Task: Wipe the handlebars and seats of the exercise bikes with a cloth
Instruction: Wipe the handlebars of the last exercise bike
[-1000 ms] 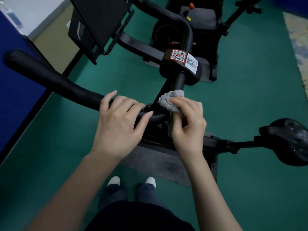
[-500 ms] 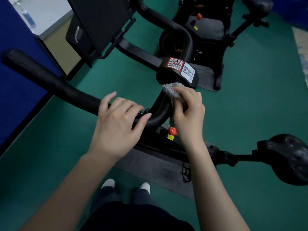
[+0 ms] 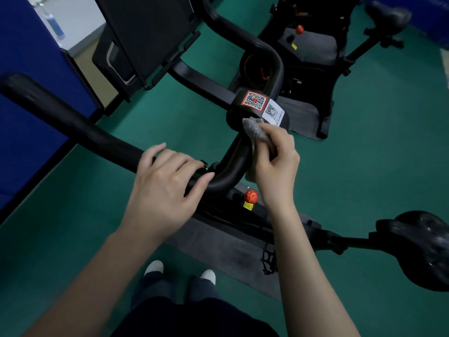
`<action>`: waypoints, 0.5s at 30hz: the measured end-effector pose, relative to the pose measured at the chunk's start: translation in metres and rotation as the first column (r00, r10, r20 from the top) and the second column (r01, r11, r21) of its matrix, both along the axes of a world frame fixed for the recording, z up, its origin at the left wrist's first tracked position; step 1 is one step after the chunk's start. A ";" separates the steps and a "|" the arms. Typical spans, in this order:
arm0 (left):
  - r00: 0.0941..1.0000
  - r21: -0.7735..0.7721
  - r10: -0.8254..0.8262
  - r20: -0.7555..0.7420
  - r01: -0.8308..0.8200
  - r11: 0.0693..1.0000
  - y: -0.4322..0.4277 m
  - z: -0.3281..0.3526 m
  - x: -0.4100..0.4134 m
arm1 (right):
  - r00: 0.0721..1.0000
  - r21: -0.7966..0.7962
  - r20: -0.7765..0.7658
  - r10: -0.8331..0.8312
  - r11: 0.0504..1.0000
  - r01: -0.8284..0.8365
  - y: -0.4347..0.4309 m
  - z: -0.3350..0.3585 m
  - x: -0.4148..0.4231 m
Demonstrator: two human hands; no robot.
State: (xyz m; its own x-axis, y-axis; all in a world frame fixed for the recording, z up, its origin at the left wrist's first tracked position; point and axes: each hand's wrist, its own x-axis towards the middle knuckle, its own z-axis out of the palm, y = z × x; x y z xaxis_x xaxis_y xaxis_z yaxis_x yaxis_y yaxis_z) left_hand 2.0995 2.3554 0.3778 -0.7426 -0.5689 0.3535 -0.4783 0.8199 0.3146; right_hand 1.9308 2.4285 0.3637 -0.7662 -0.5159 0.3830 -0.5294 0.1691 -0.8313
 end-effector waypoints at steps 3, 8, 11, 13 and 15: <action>1.000 -0.003 0.001 -0.005 -0.001 1.000 -0.001 -0.001 0.001 | 0.993 -0.104 0.112 -0.028 0.994 0.039 0.006 -0.011 0.014; 1.000 -0.005 0.002 0.010 -0.002 1.000 -0.001 -0.001 0.000 | 0.953 -0.216 0.291 -0.084 0.965 0.151 0.006 -0.020 0.023; 1.000 -0.002 -0.004 0.026 0.004 1.000 -0.001 -0.001 0.001 | 0.893 -0.231 0.434 -0.117 0.944 0.236 -0.002 -0.020 0.012; 0.999 -0.002 -0.003 0.033 0.004 1.000 -0.001 0.000 0.001 | 0.875 -0.243 0.472 -0.106 0.939 0.244 0.000 -0.023 0.015; 0.999 -0.002 -0.001 0.040 0.001 1.000 -0.001 0.000 0.001 | 0.839 -0.295 0.543 -0.050 0.923 0.245 0.005 -0.030 0.025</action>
State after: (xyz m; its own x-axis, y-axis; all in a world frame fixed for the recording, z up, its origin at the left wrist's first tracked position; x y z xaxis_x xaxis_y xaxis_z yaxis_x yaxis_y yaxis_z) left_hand 2.1001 2.3549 0.3781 -0.7566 -0.5676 0.3246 -0.4896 0.8209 0.2941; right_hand 1.9560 2.4334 0.3338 -0.9555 -0.2927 0.0377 0.0019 -0.1339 -0.9910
